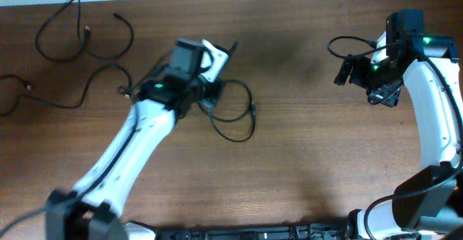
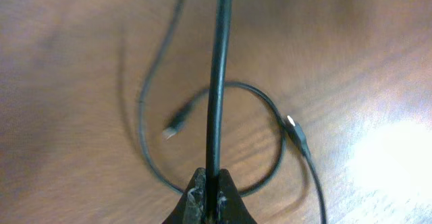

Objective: Untangle cables
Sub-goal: 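Drag the center black cable to the left edge with left gripper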

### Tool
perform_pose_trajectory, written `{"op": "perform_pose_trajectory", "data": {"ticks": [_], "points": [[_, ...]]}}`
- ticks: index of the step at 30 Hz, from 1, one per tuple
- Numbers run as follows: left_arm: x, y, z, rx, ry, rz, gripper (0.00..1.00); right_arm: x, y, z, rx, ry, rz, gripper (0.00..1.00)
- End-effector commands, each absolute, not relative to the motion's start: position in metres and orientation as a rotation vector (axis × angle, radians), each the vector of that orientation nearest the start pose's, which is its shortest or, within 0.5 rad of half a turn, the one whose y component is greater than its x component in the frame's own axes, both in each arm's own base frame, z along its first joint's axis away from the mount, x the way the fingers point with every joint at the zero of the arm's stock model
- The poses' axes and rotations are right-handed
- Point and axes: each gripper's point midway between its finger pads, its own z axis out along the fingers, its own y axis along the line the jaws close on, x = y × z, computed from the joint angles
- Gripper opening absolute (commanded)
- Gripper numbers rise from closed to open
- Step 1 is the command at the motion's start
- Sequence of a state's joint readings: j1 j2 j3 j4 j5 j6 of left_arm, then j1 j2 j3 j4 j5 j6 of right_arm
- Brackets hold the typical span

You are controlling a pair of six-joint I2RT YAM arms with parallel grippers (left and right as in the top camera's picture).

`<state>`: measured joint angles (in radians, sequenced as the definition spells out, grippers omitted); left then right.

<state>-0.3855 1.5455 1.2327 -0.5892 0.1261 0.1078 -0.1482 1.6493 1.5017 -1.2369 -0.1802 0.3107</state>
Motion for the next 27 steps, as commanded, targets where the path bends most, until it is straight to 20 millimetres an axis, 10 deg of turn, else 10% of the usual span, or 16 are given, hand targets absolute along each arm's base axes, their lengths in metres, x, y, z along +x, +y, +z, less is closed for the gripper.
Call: {"op": "perform_pose_trajectory", "data": {"ticks": [1, 14, 23, 27], "points": [[0.38, -0.136, 0.242, 0.439, 2.247, -0.28, 0.0, 0.338, -0.023, 0.165, 0.64, 2.874, 0.269, 0.98], [0.3, 0.03, 0.414, -0.331, 1.731, -0.096, 0.0, 0.338, -0.023, 0.165, 0.64, 2.874, 0.269, 0.98], [0.29, 0.05, 0.406, -0.465, 1.738, -0.124, 0.0, 0.338, -0.023, 0.165, 0.64, 2.874, 0.269, 0.98], [0.266, 0.109, 0.396, -0.797, 1.655, 0.131, 0.0, 0.338, -0.023, 0.165, 0.64, 2.874, 0.269, 0.98]]}}
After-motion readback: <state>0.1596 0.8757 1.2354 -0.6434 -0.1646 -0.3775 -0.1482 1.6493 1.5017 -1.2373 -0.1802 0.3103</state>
